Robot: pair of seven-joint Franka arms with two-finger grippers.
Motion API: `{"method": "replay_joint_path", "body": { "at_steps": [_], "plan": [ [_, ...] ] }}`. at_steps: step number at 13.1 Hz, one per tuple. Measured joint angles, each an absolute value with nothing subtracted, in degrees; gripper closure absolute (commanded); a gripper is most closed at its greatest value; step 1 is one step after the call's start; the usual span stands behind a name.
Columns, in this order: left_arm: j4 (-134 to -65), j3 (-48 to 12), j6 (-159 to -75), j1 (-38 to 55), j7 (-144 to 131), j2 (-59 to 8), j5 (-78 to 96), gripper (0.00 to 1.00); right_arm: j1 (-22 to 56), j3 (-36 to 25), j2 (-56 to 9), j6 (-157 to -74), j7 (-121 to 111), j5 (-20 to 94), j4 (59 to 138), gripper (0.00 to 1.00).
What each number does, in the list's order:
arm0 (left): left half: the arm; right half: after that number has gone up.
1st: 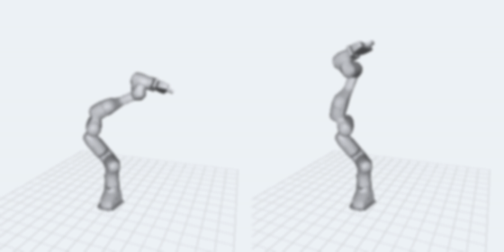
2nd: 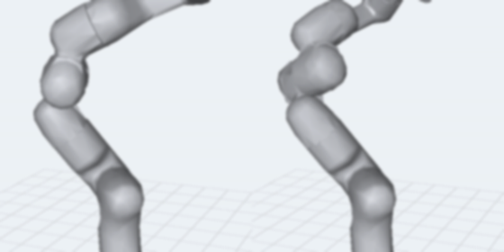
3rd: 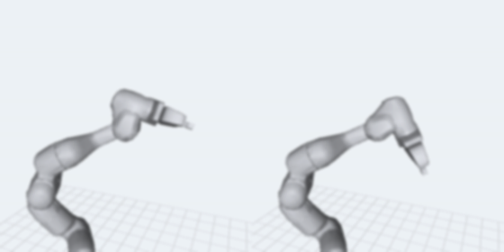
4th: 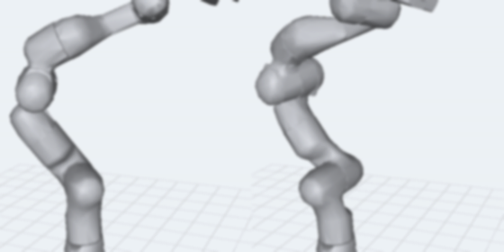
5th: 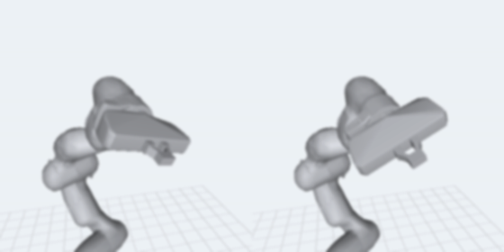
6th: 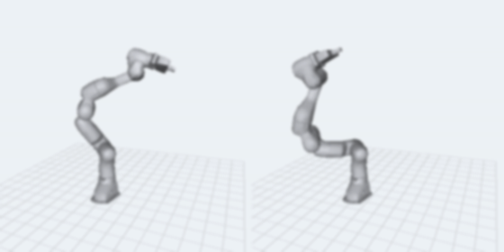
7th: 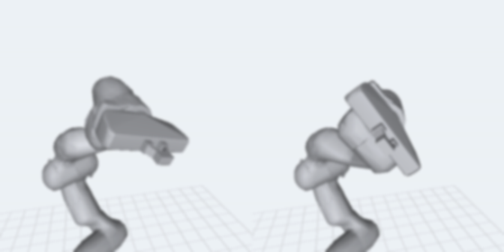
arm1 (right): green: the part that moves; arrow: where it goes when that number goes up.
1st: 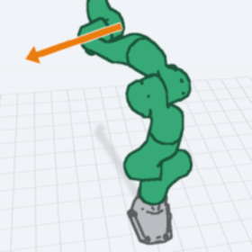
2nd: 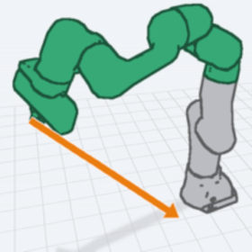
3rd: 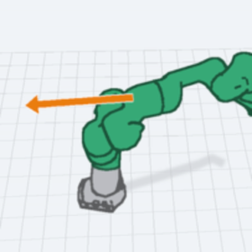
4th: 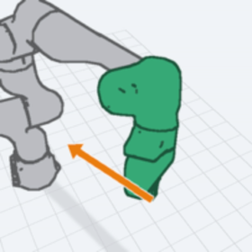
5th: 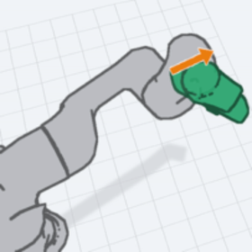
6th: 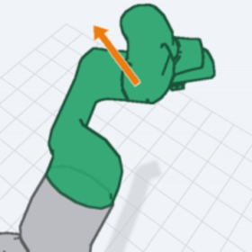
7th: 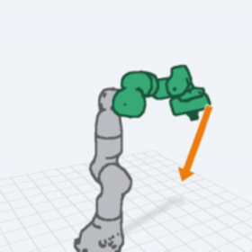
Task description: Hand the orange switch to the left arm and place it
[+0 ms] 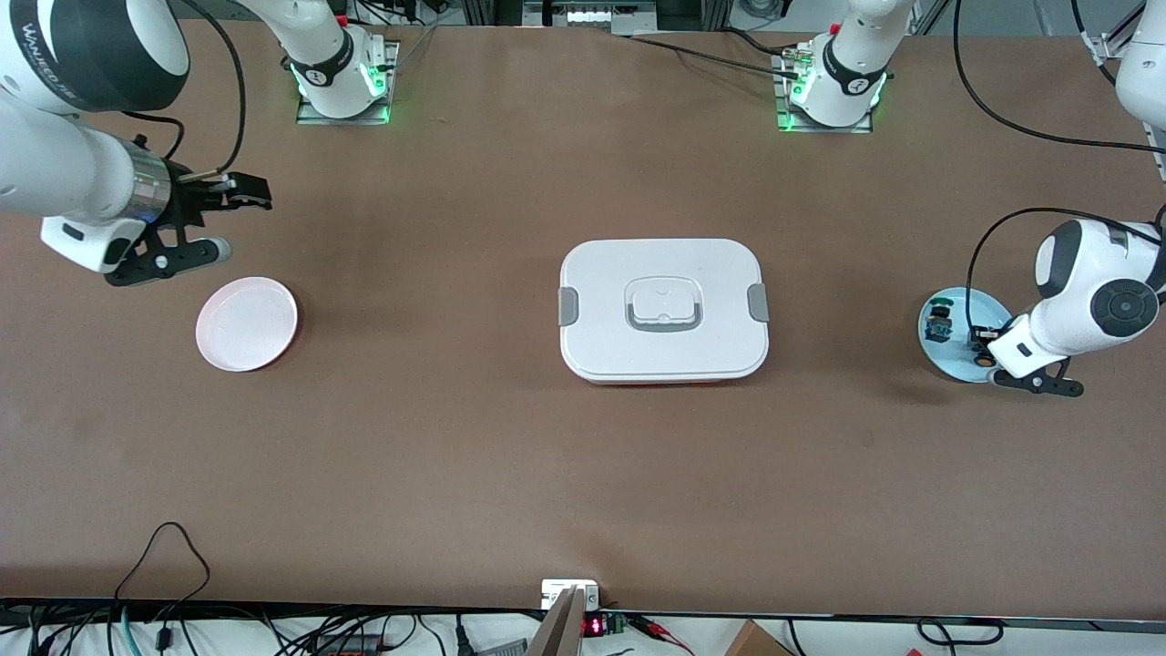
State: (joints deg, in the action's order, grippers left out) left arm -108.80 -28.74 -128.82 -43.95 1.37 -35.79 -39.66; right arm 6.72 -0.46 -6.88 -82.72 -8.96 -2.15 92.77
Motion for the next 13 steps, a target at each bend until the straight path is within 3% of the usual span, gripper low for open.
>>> {"method": "replay_joint_path", "body": {
  "at_steps": [3,8,13],
  "plan": [
    [-106.49,-30.88,-126.71,-44.0,3.37,-34.68,-39.66,0.0,4.31,-1.53,-6.88,-86.86,-9.57,-7.95,91.5,0.0],
    [-102.1,-38.01,-124.17,-46.07,11.35,-27.26,-39.07,0.0,3.1,-7.97,-6.38,-88.75,-6.03,-0.1,89.17,0.0],
    [-92.36,-44.24,-101.61,-47.4,15.37,-23.3,-28.64,0.0,3.41,-7.59,-0.48,-97.29,-4.64,0.14,98.96,0.0]
  ]
}}
